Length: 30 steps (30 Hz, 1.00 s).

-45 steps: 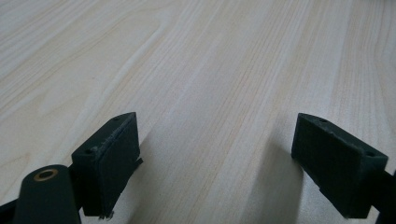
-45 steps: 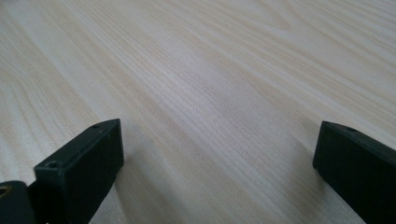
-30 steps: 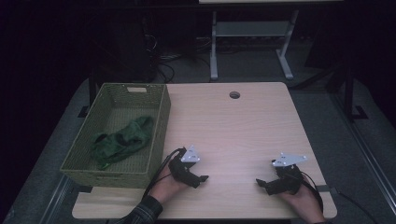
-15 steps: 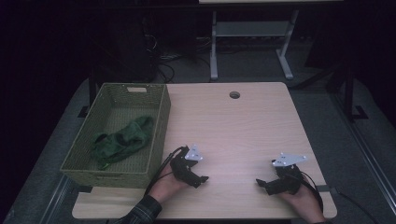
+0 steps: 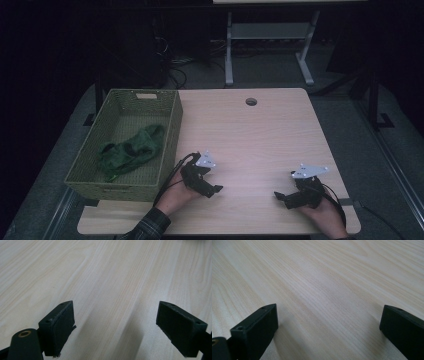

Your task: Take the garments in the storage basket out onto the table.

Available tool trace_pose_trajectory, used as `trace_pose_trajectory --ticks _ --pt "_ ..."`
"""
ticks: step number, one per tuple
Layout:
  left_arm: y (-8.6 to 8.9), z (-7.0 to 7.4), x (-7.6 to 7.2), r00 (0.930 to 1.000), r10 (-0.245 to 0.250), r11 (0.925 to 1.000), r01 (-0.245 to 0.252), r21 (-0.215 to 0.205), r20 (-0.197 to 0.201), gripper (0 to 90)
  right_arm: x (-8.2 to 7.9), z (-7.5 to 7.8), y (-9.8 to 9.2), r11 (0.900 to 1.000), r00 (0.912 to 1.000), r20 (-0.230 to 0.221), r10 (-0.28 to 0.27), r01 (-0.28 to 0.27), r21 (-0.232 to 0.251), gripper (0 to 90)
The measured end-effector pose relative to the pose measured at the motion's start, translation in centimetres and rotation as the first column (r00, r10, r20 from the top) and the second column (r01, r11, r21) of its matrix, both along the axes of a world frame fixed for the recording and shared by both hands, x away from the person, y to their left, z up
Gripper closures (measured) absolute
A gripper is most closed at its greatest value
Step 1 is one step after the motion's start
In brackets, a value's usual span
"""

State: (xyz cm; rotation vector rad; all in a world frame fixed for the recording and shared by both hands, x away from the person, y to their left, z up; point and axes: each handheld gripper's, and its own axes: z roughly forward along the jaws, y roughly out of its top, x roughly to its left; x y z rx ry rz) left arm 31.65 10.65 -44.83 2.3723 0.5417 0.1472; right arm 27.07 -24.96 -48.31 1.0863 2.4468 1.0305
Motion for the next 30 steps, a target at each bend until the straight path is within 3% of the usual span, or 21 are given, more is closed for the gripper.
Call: trace_pose_trajectory --ticks 19,30 --pt "0.1 1.6 0.2 0.9995 0.015 0.9992 -0.016 -0.037 -0.03 14.6 0.0 0.0 0.0 1.0 1.0 0.0 0.0 0.0 0.0 1.5" --pt "0.2 3.0 0.3 0.9997 0.013 0.9989 -0.014 -0.045 -0.02 14.6 0.0 0.0 0.0 1.0 1.0 -0.001 -0.001 0.001 0.0 1.5"
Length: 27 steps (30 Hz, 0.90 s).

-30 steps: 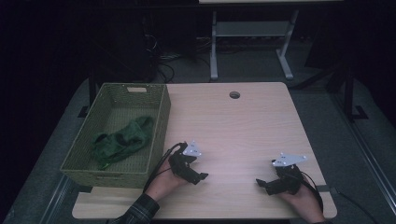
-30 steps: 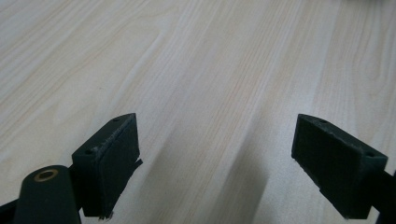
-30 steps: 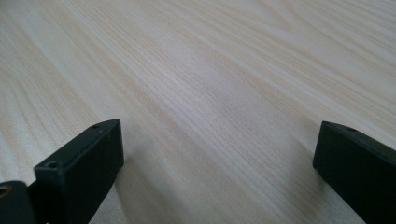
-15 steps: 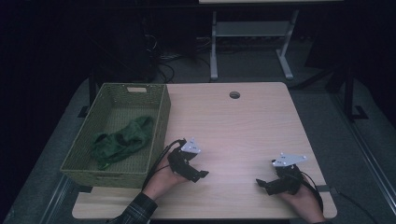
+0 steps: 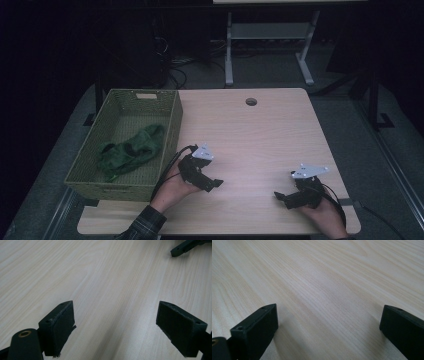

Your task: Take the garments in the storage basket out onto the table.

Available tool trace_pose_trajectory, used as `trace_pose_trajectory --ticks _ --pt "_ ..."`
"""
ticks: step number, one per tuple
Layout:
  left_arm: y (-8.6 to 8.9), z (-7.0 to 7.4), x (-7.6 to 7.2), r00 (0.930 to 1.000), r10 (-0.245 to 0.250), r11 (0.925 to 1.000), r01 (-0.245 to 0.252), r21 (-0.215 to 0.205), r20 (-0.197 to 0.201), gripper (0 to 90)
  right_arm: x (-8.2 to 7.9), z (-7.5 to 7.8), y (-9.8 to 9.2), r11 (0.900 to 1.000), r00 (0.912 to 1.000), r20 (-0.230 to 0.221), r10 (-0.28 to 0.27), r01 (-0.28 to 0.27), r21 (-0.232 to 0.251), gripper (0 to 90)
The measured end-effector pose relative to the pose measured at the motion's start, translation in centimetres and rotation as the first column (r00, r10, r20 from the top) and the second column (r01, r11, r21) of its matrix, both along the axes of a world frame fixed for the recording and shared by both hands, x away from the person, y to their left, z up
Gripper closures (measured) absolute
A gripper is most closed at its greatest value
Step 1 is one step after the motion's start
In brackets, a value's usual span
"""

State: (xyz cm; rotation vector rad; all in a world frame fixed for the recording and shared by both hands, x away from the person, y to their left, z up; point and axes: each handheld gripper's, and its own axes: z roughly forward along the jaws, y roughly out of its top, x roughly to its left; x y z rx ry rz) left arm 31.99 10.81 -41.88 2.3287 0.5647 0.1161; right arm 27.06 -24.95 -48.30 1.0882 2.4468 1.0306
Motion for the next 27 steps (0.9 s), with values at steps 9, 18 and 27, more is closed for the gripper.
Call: trace_pose_trajectory --ticks 9,18,27 --pt "0.1 0.8 0.2 0.9999 -0.011 0.9999 0.011 0.009 -0.004 14.6 0.0 0.0 0.0 1.0 1.0 0.001 0.0 0.0 0.0 1.5" --pt "0.1 2.0 0.5 1.0 0.0 0.9999 0.0 -0.014 -0.005 14.6 0.0 0.0 0.0 1.0 1.0 0.001 0.0 0.0 0.0 1.5" --pt "0.5 3.0 0.8 1.0 -0.007 0.9999 0.007 -0.009 -0.001 14.6 0.0 0.0 0.0 1.0 1.0 0.0 0.0 0.0 0.0 1.5"
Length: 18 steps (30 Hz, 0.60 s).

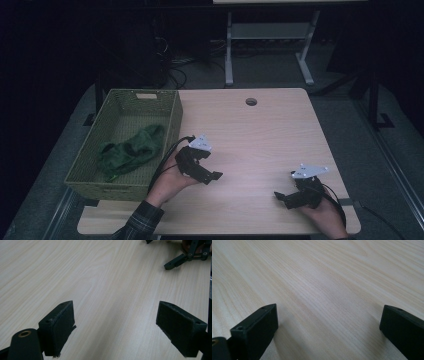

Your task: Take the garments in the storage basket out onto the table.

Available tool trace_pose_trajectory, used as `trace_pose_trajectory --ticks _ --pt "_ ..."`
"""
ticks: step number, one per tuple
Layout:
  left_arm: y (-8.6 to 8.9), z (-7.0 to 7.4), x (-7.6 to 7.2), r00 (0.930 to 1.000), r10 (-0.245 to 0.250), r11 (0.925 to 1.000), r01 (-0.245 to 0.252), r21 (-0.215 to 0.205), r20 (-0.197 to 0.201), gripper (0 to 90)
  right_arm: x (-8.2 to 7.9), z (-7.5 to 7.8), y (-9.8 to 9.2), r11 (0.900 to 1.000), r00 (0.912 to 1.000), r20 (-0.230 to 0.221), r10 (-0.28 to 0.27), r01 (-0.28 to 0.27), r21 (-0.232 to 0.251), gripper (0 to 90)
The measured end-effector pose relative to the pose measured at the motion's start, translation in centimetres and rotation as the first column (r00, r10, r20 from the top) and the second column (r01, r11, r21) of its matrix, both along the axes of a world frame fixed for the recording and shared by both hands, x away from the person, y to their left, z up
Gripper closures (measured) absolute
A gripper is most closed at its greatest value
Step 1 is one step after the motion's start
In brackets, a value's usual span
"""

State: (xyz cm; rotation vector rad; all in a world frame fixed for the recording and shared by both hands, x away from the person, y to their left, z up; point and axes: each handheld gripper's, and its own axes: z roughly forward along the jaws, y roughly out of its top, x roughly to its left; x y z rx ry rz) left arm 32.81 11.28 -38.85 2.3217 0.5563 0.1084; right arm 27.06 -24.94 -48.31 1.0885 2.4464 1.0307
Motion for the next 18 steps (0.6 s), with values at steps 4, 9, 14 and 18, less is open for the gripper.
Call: trace_pose_trajectory --ticks 4,9,14,18 --pt "0.2 0.6 0.2 1.0 0.007 0.9999 -0.007 -0.009 -0.001 14.6 0.0 0.0 0.0 1.0 1.0 0.0 0.0 0.0 0.0 1.5" --pt "0.7 1.6 0.5 0.9998 0.018 0.9997 -0.018 -0.018 0.005 14.7 0.0 0.0 0.0 1.0 1.0 0.002 0.001 -0.001 0.0 1.5" --pt "1.1 2.4 0.8 0.9995 0.028 0.9994 -0.027 -0.021 0.013 14.7 0.0 0.0 0.0 1.0 1.0 0.002 0.002 -0.002 -0.001 1.5" --pt "1.5 3.0 1.1 0.9993 0.032 0.9994 -0.031 -0.016 0.018 14.7 0.0 0.0 0.0 1.0 1.0 0.002 0.001 -0.001 -0.001 1.5"
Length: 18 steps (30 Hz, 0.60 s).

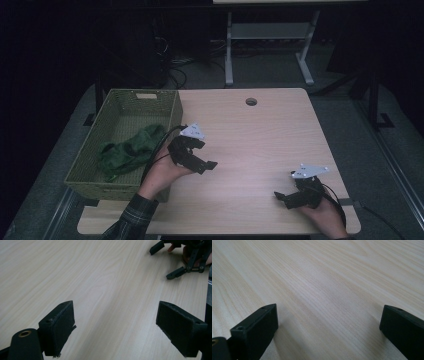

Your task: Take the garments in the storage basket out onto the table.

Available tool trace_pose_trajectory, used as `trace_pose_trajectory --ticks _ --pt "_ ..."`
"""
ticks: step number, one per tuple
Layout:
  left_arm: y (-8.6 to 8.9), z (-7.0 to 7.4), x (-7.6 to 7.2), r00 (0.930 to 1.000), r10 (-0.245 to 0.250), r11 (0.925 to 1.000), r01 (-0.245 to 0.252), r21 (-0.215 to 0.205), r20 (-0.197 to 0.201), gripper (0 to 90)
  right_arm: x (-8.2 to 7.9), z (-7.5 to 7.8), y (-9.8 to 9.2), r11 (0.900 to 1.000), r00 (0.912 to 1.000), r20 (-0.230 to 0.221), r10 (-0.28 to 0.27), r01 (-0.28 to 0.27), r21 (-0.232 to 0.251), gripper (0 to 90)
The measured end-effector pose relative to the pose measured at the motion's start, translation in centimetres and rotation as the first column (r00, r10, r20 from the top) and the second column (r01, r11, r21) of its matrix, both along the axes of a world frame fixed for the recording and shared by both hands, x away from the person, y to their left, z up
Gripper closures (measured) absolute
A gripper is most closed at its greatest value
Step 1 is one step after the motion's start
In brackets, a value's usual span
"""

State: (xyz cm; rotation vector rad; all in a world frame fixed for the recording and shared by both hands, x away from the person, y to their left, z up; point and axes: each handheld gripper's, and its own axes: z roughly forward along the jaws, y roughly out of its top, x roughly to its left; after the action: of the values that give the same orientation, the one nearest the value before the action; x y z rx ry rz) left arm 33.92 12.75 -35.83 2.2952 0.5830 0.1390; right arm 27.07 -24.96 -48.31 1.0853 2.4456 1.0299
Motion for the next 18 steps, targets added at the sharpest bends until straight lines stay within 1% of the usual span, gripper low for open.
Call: trace_pose_trajectory --ticks 1,3,4,5,6,7,8,9,10,13,14,18 --pt "0.2 0.3 0.1 1.0 0.01 0.9999 -0.01 -0.013 0.002 14.7 0.0 0.0 0.0 1.0 1.0 -0.001 0.0 0.0 0.0 1.5" --pt "0.4 0.6 0.2 0.9999 0.011 0.9999 -0.011 -0.012 0.001 15.0 0.0 0.0 0.0 1.0 1.0 -0.001 0.0 0.0 0.0 1.5" --pt "0.5 0.7 0.4 0.9999 0.01 0.9999 -0.01 -0.011 0.007 15.0 0.0 0.0 0.0 1.0 1.0 -0.001 0.001 -0.001 0.0 1.5" --pt "0.6 0.8 0.4 0.9999 0.016 0.9998 -0.016 -0.009 0.001 15.0 0.0 0.0 0.0 1.0 1.0 -0.001 0.0 0.0 0.001 1.5" --pt "0.8 0.9 0.5 0.9999 0.011 0.9999 -0.011 -0.003 0.004 15.0 0.0 0.0 0.0 1.0 1.0 -0.001 0.001 -0.001 0.0 1.5" --pt "0.8 1.0 0.5 0.9998 0.019 0.9998 -0.019 -0.01 0.0 15.0 0.0 0.0 0.0 1.0 1.0 -0.001 0.0 0.0 0.001 1.5" --pt "1.0 1.1 0.7 0.9999 0.01 0.9999 -0.01 0.002 0.005 15.0 0.0 0.0 0.0 1.0 1.0 -0.001 0.001 -0.001 0.001 1.5" --pt "1.1 1.2 0.7 0.9998 0.019 0.9998 -0.019 -0.007 -0.003 15.0 0.0 0.0 0.0 1.0 1.0 -0.001 0.0 0.0 0.001 1.5" --pt "1.3 1.3 0.8 0.9999 0.013 0.9999 -0.013 0.005 0.004 15.0 0.0 0.0 0.0 1.0 1.0 -0.001 0.001 -0.001 0.0 1.5" --pt "1.6 1.4 1.0 0.9997 0.024 0.9997 -0.024 -0.002 -0.003 15.0 0.0 0.0 0.0 1.0 1.0 -0.001 0.001 -0.001 0.001 1.5" --pt "1.8 1.5 1.1 0.9998 0.02 0.9998 -0.02 0.008 -0.004 15.0 0.0 0.0 0.0 1.0 1.0 -0.001 0.001 -0.001 0.001 1.5" --pt "2.3 1.8 1.4 0.9996 0.028 0.9994 -0.028 0.021 -0.001 15.0 0.0 0.0 0.0 1.0 1.0 -0.001 0.0 0.0 0.001 1.5"
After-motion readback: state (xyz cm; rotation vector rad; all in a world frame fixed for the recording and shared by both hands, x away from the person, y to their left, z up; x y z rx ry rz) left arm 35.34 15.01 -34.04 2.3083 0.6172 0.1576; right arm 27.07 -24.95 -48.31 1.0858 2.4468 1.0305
